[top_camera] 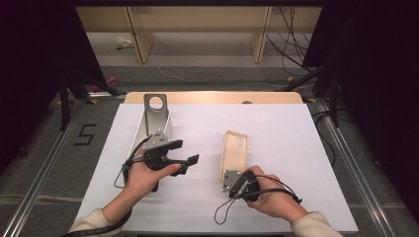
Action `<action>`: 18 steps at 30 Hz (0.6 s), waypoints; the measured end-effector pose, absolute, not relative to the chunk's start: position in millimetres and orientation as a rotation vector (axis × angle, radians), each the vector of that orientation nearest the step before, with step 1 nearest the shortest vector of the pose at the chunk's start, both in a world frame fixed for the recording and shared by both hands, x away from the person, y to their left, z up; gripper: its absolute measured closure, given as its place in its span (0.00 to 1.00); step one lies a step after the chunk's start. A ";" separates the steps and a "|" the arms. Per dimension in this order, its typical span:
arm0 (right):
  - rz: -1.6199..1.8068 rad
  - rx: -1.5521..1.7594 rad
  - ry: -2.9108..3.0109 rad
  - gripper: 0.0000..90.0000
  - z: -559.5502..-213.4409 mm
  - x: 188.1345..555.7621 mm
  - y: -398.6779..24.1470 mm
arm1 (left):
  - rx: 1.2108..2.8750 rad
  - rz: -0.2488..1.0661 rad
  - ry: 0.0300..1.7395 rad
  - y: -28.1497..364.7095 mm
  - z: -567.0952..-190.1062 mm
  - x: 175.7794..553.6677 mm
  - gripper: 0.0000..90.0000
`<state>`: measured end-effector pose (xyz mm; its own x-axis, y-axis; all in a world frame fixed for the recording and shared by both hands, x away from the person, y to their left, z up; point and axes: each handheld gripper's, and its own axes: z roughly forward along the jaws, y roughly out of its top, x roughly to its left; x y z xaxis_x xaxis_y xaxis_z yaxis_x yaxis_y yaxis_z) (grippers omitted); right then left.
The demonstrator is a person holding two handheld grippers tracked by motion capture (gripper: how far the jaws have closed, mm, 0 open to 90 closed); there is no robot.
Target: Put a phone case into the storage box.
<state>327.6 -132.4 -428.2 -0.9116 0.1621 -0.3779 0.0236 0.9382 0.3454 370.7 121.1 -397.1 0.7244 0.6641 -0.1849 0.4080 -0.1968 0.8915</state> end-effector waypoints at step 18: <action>0.492 0.123 2.664 0.97 -424.7 326.5 -127.7 | 1.904 0.228 0.918 58.7 -395.9 423.5 0.39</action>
<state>326.5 -127.7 -424.7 -0.9050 0.1606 -0.3940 0.0094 0.9333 0.3589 423.5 58.7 -395.9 0.6981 0.6813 -0.2203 0.4994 -0.2428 0.8317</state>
